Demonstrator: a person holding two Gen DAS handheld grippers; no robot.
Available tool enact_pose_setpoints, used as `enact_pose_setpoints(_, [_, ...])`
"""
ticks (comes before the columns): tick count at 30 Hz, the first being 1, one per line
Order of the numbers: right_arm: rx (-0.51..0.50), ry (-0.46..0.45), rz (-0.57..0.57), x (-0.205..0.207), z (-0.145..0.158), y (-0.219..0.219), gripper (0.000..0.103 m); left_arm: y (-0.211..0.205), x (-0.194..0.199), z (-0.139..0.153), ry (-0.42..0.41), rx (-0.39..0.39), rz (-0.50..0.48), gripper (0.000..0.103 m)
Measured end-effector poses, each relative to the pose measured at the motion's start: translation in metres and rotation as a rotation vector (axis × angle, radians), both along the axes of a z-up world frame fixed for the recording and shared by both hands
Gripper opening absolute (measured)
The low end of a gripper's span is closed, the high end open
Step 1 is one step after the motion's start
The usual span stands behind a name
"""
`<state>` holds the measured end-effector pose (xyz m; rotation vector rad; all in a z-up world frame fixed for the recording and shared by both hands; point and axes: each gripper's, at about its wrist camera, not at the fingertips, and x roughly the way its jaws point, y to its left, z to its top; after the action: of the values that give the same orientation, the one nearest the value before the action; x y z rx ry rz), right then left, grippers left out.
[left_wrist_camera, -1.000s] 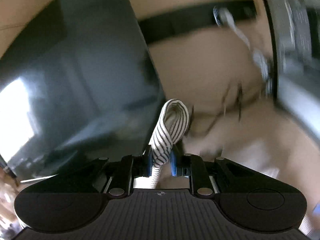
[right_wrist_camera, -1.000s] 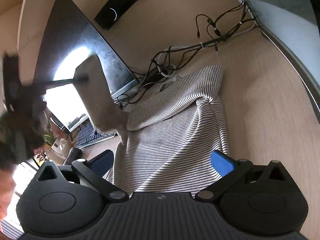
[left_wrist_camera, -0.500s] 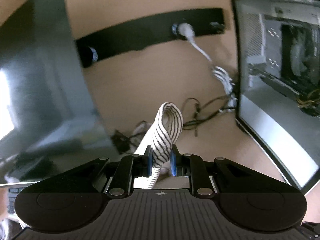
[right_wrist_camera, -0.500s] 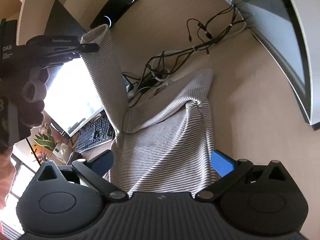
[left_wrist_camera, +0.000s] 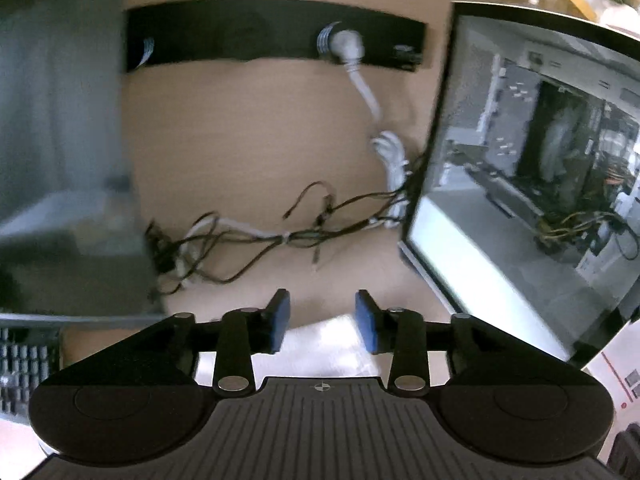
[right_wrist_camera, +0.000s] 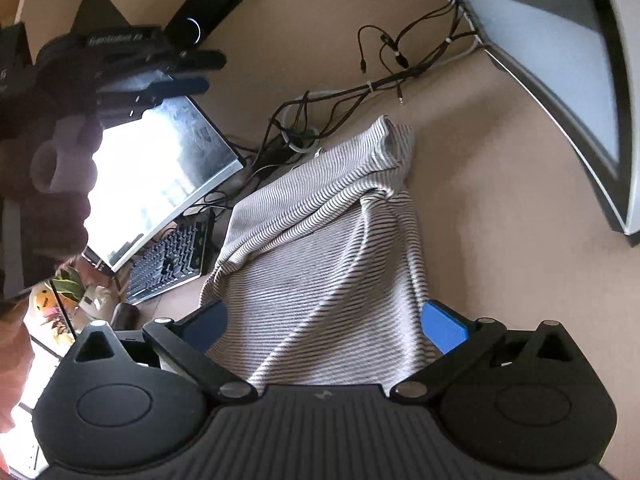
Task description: Fold clothes
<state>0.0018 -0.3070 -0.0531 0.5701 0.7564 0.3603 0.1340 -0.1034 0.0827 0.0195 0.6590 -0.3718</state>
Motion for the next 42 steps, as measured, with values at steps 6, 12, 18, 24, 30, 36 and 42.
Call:
enact_pose_setpoints(6, [-0.067,-0.008,-0.018,0.013,0.007,0.041,0.103,0.063,0.007,-0.062,0.178,-0.01,0.009,0.053])
enact_pose_setpoints(12, [-0.174,-0.004,-0.112,0.037,0.015,0.076,0.103,0.095,0.014,-0.123,0.305,-0.043,0.01,0.074])
enact_pose_setpoints(18, [-0.229,-0.069,-0.17,0.068,0.045,0.085,0.103,0.09,0.025,-0.143,0.329,-0.106,0.008,0.093])
enact_pose_setpoints(24, [-0.314,-0.08,-0.116,0.121,0.049,0.073,0.072,0.088,0.033,-0.155,0.338,-0.138,0.01,0.098])
enact_pose_setpoints(30, [-0.304,0.034,-0.056,0.171,-0.002,0.052,0.047,0.074,0.022,-0.137,0.295,-0.1,-0.082,0.098])
enact_pose_setpoints(36, [-0.354,0.044,0.002,0.176,-0.027,0.055,0.046,0.071,0.032,-0.124,0.168,-0.061,-0.023,0.098])
enact_pose_setpoints(42, [-0.433,0.021,0.022,0.173,-0.029,0.067,0.047,0.083,0.046,-0.16,0.271,-0.029,0.084,0.098])
